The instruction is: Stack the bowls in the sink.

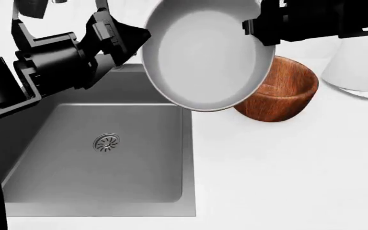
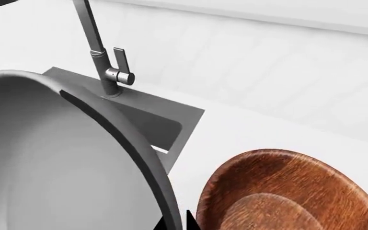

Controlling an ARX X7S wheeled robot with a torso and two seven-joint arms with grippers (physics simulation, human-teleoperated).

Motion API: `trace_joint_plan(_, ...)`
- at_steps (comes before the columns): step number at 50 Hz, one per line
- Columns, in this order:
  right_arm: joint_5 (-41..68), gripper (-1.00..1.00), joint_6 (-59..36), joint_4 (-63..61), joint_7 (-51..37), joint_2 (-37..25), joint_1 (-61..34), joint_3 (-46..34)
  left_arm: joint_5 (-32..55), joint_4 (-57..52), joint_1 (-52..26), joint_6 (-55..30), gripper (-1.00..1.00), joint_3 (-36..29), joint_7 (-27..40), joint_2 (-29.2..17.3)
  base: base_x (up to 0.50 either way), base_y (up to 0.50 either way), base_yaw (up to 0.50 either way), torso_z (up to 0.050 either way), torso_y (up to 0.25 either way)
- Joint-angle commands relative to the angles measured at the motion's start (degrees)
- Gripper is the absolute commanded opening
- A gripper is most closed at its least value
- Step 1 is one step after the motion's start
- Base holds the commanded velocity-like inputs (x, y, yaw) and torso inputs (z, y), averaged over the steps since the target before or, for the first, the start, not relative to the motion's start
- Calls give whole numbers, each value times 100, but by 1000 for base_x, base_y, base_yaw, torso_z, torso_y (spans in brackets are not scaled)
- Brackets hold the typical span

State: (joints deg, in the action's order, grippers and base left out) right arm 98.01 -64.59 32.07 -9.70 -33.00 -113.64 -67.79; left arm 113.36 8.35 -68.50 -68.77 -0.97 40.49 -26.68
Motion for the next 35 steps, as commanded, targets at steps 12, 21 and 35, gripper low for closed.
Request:
trace_joint_plan(12,11,-100,54,-79,52,19,28,106,-729,432,1,-45,100,-330,-628,78,0,0,0,0,0)
trace_joint_plan(21,47,-100,80,-143,24,3,71,136,-998,590,81,10,100,-440,-972,156,0,0,0,0,0)
trace_joint_plan(35,55,-100,100,-168,34,-7,110,150,-1131,622,134,125,-100,-498,-1002,162,0,0,0,0,1)
